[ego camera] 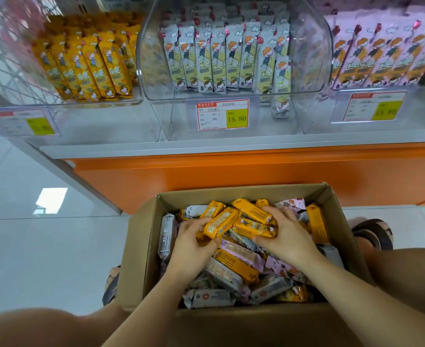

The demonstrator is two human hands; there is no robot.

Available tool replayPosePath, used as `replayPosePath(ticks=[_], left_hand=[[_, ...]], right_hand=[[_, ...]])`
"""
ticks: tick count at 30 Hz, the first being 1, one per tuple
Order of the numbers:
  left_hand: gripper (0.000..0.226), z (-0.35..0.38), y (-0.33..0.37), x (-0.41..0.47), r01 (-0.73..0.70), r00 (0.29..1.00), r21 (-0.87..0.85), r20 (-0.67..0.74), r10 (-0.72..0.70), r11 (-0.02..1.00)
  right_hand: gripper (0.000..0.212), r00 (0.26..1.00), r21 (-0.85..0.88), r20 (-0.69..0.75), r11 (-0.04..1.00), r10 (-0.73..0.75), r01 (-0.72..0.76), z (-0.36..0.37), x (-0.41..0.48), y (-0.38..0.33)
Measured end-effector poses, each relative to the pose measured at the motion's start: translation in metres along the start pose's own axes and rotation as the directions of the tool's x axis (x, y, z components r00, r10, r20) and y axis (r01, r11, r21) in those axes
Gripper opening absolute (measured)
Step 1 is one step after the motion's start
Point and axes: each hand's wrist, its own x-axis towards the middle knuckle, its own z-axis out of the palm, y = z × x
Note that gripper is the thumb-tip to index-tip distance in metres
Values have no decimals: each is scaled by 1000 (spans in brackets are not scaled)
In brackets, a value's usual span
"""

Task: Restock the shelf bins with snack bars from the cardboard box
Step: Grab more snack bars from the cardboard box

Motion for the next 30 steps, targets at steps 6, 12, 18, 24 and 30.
replayPosePath(ticks=[6,12,18,24,30], left_hand=[[43,9,-2,0,-29,996,-42,-81,26,999],[43,13,4,1,-91,984,-97,-160,75,991],[42,15,7,6,-156,960,-40,-241,142,987],[43,16,10,5,-186,957,59,-215,195,981],[41,12,17,0,-231,954,152,-158,254,961]], right_hand=[[73,996,113,-77,993,-36,45,6,2,0],[65,964,99,-235,984,-122,148,16,-1,-2],[65,919,85,-338,966,-203,245,17,-3,-7],[61,886,51,-372,947,-276,316,7,-2,-12],[46,923,71,-291,956,-252,284,-6,-2,-19]])
